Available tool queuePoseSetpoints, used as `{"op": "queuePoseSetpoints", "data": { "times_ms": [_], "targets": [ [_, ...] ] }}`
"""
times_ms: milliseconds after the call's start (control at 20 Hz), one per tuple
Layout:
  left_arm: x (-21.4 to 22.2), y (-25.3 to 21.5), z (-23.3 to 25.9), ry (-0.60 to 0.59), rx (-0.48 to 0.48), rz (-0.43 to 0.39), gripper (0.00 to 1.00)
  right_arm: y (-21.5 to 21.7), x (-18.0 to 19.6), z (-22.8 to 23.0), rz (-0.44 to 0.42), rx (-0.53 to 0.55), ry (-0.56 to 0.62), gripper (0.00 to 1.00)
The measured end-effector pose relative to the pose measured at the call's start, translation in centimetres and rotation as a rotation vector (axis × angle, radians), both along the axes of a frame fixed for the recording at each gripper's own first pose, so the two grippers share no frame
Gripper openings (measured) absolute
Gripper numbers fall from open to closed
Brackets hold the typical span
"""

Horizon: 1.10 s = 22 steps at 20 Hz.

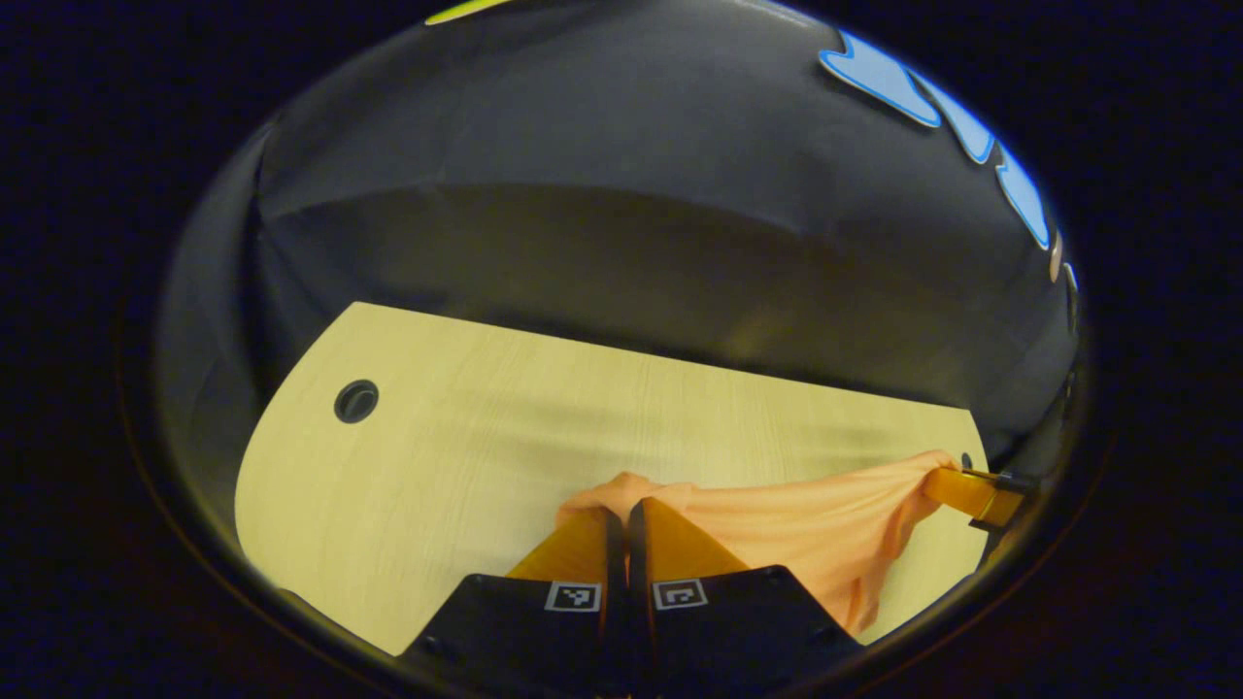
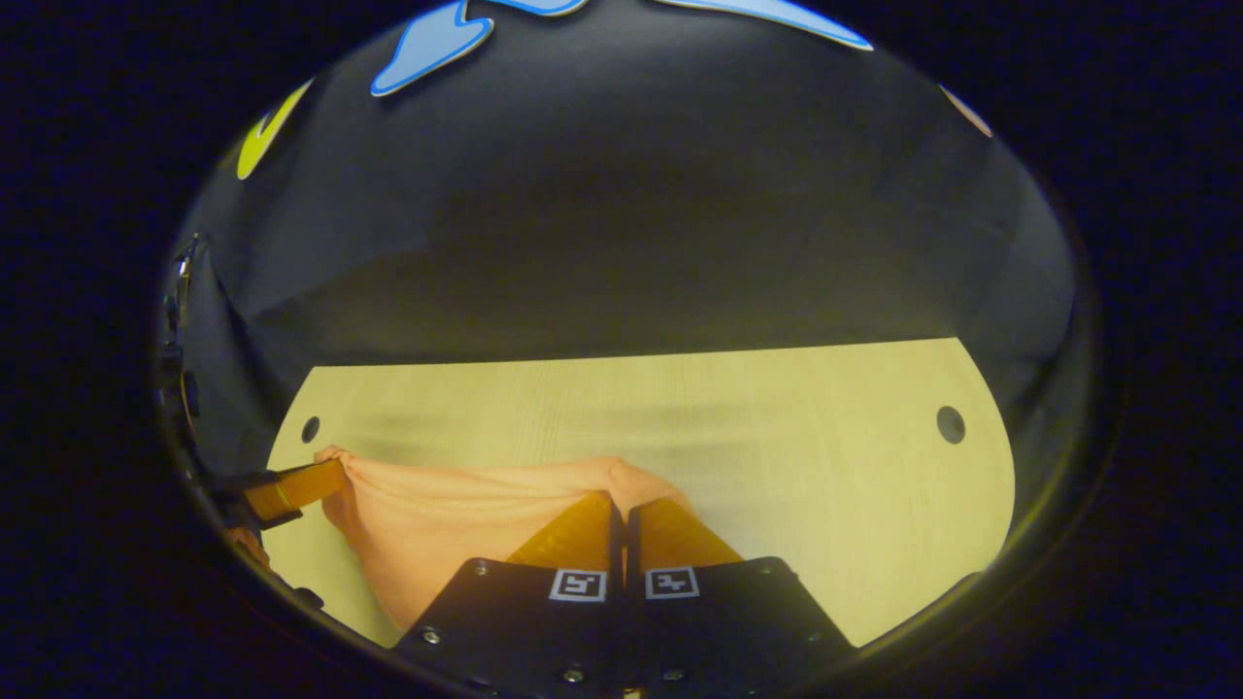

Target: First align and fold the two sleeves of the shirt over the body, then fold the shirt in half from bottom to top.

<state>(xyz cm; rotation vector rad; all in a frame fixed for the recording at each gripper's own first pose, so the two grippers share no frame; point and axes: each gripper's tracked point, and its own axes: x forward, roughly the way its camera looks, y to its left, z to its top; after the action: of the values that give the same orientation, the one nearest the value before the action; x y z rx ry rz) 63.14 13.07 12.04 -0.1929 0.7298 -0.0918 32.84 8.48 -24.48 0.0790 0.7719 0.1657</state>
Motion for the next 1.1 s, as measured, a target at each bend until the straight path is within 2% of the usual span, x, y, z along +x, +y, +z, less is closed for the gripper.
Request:
{"op": "queuePoseSetpoints", "data": {
  "times_ms": [50,250,400,450,550,650,750,800,850,900,1050,1100],
  "targets": [
    [1.2,-0.1,-0.6,-0.01,0.001,-0.004,0.05,0.0,1.0,-0.9,-0.002,-0.006,-0.012,0.0],
    [3.3,-0.8,-3.6,-0.013,0.045,-0.033,0.05,-0.4,3.3,-3.9,-0.001,-0.045,-0.032,0.01],
    [3.6,-1.0,-5.9,0.008,0.063,-0.04,0.05,-0.3,3.2,-5.2,0.007,-0.071,-0.021,0.01],
    [3.7,-1.1,-6.6,0.018,0.067,-0.038,0.09,-0.2,3.1,-5.4,0.013,-0.074,-0.011,0.0],
    [4.0,-1.1,-6.9,0.007,0.075,-0.041,0.05,-0.3,3.0,-5.8,0.022,-0.086,-0.001,0.01],
    [4.0,-1.1,-7.0,0.008,0.104,-0.057,0.1,-0.2,3.0,-5.8,0.02,-0.091,-0.003,0.01],
    [3.5,-1.2,-6.9,0.013,0.112,-0.069,0.1,-0.2,3.0,-5.6,0.015,-0.083,0.003,0.01],
    [3.5,-1.5,-6.9,0.018,0.101,-0.076,0.13,-0.2,3.0,-5.6,0.018,-0.08,0.01,0.05],
    [3.3,-1.5,-6.7,0.021,0.103,-0.073,0.24,-0.2,2.8,-5.7,0.019,-0.074,0.017,0.08],
    [3.1,-1.3,-6.7,0.024,0.113,-0.073,0.39,-0.3,2.6,-5.4,0.016,-0.076,0.027,0.17],
    [2.4,-1.0,-5.5,0.02,0.141,-0.076,0.84,-0.9,2.2,-4.3,0.009,-0.076,0.018,0.76],
    [2.3,-0.9,-4.7,0.007,0.143,-0.074,0.87,-1.0,1.9,-3.8,0.003,-0.072,0.01,0.76]
  ]
}}
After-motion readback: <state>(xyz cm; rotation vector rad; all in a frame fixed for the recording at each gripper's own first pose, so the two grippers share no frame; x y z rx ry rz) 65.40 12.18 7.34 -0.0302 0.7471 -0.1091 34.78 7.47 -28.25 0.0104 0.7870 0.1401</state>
